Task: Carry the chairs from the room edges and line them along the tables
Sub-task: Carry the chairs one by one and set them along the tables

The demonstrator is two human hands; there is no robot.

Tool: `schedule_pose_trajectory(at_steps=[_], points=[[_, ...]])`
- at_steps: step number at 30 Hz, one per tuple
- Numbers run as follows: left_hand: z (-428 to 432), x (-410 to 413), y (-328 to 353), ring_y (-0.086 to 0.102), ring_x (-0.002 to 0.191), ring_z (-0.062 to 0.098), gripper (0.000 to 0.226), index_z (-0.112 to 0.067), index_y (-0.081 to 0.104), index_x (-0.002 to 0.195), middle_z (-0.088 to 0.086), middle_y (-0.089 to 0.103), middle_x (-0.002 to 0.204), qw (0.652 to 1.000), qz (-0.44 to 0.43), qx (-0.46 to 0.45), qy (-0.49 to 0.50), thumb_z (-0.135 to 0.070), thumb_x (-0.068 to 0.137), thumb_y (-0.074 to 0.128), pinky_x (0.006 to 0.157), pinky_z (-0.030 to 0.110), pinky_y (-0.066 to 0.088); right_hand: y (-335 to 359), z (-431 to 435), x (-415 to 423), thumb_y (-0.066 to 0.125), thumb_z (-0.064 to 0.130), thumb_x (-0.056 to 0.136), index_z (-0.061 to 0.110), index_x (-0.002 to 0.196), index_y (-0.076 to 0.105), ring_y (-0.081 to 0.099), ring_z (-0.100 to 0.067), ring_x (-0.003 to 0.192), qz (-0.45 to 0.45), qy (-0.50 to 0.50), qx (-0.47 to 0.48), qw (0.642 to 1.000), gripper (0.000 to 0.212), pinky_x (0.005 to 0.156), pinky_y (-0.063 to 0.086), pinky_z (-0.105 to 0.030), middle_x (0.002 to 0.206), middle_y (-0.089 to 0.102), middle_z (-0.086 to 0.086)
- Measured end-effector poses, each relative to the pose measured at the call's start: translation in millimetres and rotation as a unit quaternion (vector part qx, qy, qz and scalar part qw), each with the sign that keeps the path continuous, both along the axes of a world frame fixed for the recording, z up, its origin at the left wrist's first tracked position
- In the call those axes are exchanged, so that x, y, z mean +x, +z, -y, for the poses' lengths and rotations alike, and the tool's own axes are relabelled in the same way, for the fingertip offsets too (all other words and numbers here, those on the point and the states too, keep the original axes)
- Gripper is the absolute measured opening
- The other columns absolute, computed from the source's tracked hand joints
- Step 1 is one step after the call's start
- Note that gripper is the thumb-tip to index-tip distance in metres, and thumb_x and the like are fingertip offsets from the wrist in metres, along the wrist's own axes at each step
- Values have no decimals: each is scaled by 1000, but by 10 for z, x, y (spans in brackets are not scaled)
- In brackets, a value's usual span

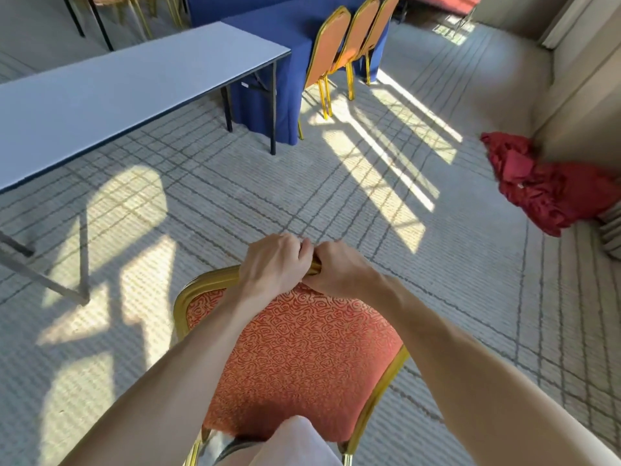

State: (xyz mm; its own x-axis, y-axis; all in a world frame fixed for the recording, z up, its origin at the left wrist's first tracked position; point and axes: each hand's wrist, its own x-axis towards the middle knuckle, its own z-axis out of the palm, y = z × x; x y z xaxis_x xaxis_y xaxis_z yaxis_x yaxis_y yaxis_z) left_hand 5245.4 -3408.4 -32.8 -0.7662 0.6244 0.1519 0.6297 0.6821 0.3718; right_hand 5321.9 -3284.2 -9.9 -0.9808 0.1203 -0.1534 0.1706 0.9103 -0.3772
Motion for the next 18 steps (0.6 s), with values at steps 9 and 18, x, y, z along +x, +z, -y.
schedule_pose_trajectory(at_steps=[9, 18], points=[[-866, -819, 392, 51, 44, 13, 58, -11, 52, 54, -2, 53, 48, 997, -19, 41, -65, -40, 102, 36, 48, 29, 33, 380, -846, -671, 63, 42, 86, 24, 71, 49, 52, -16, 51, -49, -5, 64, 997, 27, 45, 39, -29, 57, 53, 3], [-1586, -1212, 37, 30, 30, 10, 56, -21, 33, 46, -11, 28, 38, 993, -59, 70, -80, -37, 99, 40, 34, 20, 14, -109, -1640, -1121, 45, 38, 83, 20, 84, 64, 49, -19, 45, -128, 31, 118, 984, 26, 44, 42, -30, 54, 54, 6]])
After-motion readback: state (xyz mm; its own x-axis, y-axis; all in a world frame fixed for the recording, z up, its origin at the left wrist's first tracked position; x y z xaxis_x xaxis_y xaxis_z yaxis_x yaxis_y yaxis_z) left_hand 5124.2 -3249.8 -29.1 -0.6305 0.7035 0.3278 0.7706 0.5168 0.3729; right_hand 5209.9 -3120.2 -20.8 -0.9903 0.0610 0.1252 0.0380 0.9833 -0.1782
